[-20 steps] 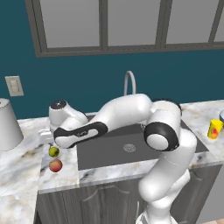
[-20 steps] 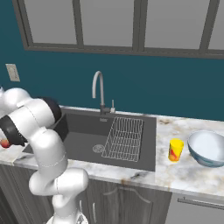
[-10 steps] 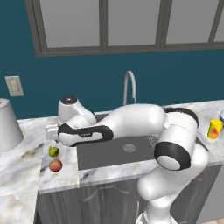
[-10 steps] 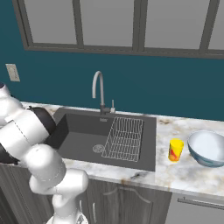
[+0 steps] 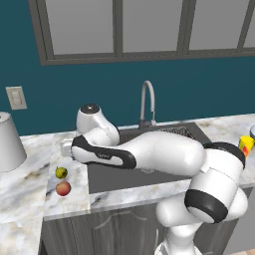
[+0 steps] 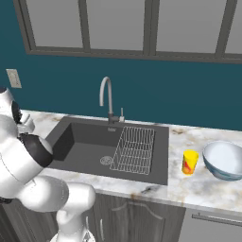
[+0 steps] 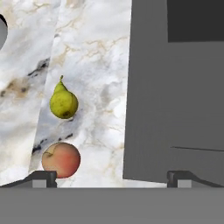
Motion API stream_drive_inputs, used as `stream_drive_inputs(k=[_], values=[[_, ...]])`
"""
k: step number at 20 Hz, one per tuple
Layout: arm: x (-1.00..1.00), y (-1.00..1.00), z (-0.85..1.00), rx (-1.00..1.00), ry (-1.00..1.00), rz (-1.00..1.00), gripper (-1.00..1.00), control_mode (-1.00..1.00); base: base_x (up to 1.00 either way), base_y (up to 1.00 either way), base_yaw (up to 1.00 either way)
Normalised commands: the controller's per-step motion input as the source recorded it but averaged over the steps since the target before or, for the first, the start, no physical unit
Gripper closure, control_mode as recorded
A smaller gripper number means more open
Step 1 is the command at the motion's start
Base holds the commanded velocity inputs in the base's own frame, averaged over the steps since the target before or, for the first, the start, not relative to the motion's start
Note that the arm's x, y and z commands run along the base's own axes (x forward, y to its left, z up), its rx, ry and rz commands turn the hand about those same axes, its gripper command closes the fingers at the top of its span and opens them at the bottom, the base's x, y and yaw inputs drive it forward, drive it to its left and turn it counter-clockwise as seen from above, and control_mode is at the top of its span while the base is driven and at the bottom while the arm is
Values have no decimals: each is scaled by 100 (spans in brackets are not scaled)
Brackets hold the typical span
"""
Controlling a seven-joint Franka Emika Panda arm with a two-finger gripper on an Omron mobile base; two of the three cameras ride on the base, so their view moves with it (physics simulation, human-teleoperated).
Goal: Remove the pear and peach from the sink. Then move the bowl and cup from the counter to the sink for washing.
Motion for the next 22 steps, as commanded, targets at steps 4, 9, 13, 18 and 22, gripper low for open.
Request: stream_drive_inputs(k=[4, 9, 13, 18, 22], values=[[-18, -31, 22, 0, 3, -2, -100, -100, 0, 0, 0], [-19, -31, 22, 0, 6, -3, -100, -100, 0, 0, 0], [-20, -31, 22, 0, 10, -4, -100, -100, 0, 0, 0], [-22, -32, 21, 0, 11, -3, -100, -100, 0, 0, 0], [-26, -36, 17, 0, 2, 0, -100, -100, 0, 0, 0]])
